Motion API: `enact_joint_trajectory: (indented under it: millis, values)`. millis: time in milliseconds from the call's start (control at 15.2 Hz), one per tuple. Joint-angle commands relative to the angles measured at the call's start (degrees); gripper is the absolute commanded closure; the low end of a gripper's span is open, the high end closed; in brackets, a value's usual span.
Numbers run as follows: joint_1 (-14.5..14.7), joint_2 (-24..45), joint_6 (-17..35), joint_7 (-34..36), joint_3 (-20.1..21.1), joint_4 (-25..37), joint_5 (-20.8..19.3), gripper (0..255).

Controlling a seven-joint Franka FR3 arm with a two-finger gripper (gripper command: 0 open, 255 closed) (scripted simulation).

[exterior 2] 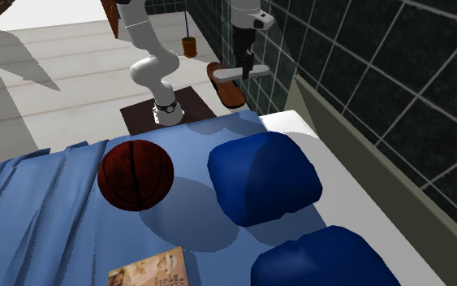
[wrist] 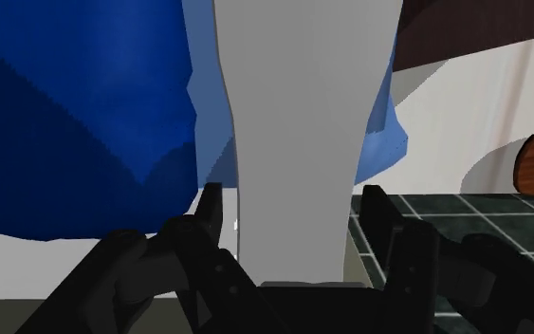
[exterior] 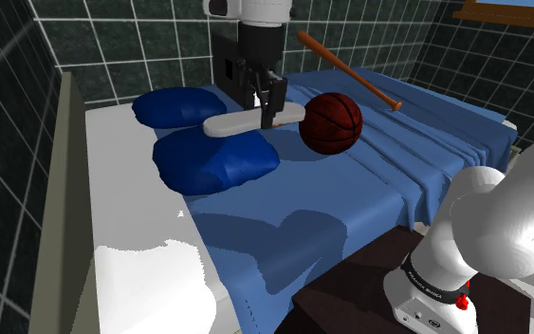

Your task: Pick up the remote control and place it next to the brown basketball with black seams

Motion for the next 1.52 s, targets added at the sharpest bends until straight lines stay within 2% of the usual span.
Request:
enact_joint_trajectory:
  millis: [0, 660, 1452]
  values:
    - [-0.6, -3.5, -0.1, -2.5, -1.7, -3.4, 0.2, 255]
    - [-3.7, -19.2, -2.9, -13.7, -10.5, -16.3, -2.6, 255]
    - [-9.0, -32.1, -8.2, -28.2, -23.0, -23.1, -11.6, 255]
